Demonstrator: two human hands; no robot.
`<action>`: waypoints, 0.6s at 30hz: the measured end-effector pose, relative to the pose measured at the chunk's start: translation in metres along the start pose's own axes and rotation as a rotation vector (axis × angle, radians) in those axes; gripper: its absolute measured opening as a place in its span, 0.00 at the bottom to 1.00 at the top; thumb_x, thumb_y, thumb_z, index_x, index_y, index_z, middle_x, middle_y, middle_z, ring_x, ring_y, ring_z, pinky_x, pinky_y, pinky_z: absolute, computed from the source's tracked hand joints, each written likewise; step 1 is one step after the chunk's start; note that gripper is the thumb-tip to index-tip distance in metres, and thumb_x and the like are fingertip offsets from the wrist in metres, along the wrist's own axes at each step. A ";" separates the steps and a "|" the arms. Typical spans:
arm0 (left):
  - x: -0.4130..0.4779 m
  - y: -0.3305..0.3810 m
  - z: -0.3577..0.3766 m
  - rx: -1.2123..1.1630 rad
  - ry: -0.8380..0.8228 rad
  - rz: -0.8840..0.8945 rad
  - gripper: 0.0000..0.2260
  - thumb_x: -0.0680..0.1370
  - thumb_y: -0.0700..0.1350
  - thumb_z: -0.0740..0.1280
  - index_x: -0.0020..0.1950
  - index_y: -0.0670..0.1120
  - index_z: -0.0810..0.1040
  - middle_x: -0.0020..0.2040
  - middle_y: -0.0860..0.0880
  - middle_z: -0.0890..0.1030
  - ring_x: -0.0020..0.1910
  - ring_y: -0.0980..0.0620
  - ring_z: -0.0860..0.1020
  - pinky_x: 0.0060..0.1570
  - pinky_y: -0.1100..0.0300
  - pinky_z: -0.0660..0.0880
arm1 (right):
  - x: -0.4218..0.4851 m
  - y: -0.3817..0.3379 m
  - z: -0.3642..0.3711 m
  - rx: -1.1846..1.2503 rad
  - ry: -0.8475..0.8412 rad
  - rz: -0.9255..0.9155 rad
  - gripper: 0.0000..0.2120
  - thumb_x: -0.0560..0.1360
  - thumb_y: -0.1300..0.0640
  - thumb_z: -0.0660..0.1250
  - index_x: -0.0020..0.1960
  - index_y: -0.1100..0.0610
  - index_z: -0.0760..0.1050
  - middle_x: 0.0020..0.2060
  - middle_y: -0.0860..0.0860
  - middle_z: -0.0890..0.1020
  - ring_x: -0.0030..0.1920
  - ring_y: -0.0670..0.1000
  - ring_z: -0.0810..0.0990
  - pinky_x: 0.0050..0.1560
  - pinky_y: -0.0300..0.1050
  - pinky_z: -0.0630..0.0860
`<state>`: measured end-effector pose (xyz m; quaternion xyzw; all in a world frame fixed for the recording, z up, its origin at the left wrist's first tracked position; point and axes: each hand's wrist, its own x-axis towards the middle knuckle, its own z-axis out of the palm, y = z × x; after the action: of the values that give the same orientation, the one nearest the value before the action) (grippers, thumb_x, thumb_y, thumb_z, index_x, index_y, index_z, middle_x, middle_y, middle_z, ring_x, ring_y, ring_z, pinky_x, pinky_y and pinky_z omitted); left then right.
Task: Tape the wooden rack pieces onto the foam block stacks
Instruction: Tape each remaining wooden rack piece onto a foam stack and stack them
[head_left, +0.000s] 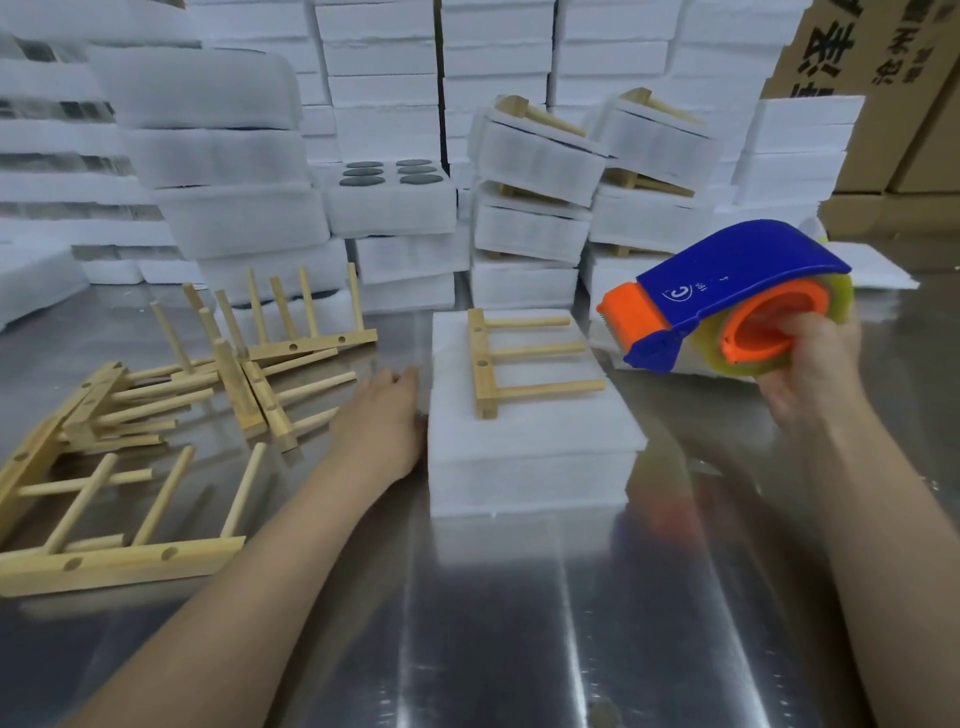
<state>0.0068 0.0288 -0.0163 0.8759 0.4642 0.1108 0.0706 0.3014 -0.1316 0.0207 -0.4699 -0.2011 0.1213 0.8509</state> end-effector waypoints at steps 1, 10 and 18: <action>0.001 -0.002 -0.008 -0.033 -0.010 -0.023 0.18 0.78 0.44 0.63 0.69 0.46 0.70 0.64 0.43 0.71 0.64 0.42 0.70 0.57 0.49 0.73 | 0.000 0.000 0.000 -0.011 0.003 0.001 0.26 0.72 0.72 0.60 0.69 0.57 0.70 0.51 0.51 0.82 0.53 0.49 0.83 0.52 0.47 0.81; 0.043 0.102 -0.052 -0.230 0.131 0.311 0.22 0.77 0.35 0.57 0.72 0.43 0.68 0.70 0.43 0.70 0.69 0.42 0.67 0.67 0.50 0.66 | -0.001 0.000 0.001 -0.037 0.014 0.000 0.29 0.72 0.75 0.58 0.70 0.57 0.68 0.50 0.52 0.82 0.52 0.51 0.82 0.55 0.51 0.79; 0.058 0.119 -0.023 0.031 -0.108 0.251 0.23 0.83 0.55 0.46 0.73 0.46 0.65 0.72 0.43 0.69 0.69 0.43 0.67 0.67 0.50 0.60 | 0.012 -0.007 -0.020 -0.384 -0.162 -0.048 0.41 0.70 0.76 0.64 0.72 0.42 0.60 0.55 0.53 0.82 0.53 0.51 0.82 0.56 0.53 0.78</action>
<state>0.1273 0.0112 0.0402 0.9329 0.3480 0.0641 0.0673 0.3218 -0.1460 0.0199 -0.6072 -0.2997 0.0978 0.7293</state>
